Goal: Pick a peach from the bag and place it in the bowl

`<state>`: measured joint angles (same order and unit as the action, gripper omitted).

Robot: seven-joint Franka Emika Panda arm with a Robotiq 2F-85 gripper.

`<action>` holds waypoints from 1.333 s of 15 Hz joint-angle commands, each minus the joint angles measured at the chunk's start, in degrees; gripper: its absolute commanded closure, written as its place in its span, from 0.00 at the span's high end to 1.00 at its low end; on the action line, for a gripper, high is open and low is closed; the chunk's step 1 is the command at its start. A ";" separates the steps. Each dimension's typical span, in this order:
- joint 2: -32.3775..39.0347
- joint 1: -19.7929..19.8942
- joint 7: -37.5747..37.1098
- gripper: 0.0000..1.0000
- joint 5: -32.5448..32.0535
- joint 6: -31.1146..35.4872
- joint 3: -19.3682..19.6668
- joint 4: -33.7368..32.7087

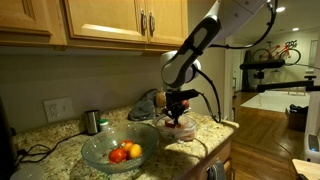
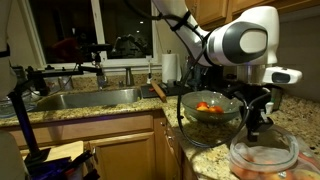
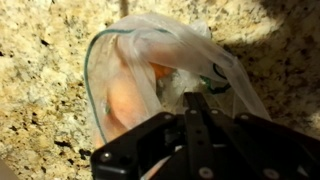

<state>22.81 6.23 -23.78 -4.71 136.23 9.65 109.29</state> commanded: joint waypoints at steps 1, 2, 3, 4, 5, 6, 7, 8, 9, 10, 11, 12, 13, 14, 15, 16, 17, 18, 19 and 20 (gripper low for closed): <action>1.25 -0.07 0.13 0.00 1.86 1.27 0.80 -0.83; 1.48 -0.08 0.17 0.00 2.12 1.29 0.82 -0.94; 1.57 -0.10 0.18 0.00 2.29 1.31 0.86 -0.94; 1.62 -0.16 0.14 0.00 2.32 1.21 0.91 -0.94; 1.55 -0.43 -0.29 0.00 1.94 0.74 1.17 -0.98; 1.53 -0.88 -1.17 0.00 1.05 0.20 1.68 -1.15; 1.30 -1.05 -1.36 0.00 0.85 -0.53 1.85 -1.25; 1.13 -1.18 -1.47 0.00 0.65 -0.93 2.01 -1.30; 0.99 -1.35 -1.60 0.00 0.31 -1.23 2.19 -1.38; 0.87 -1.49 -1.73 0.00 0.03 -1.35 2.31 -1.45; 0.83 -1.66 -1.88 0.00 -0.29 -1.63 2.43 -1.62; 0.78 -1.78 -1.90 0.00 -0.51 -1.84 2.48 -1.77; 0.75 -1.88 -1.95 0.00 -0.68 -2.04 2.49 -1.90; 0.70 -1.94 -1.93 0.00 -0.78 -2.04 2.48 -1.93; 0.67 -2.01 -1.88 0.00 -0.85 -2.10 2.46 -1.96; 0.69 -2.11 -1.91 0.00 -0.97 -2.18 2.48 -1.97; 0.73 -2.19 -1.91 0.00 -1.08 -2.28 2.49 -1.96; 0.80 -2.33 -1.95 0.00 -1.28 -2.60 2.54 -1.93; 0.85 -2.52 -2.15 0.00 -1.65 -3.07 2.70 -1.91; 0.91 -2.54 -2.09 0.00 -1.84 -3.45 2.76 -1.88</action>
<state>24.20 5.18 -23.79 -4.78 135.37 10.74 107.45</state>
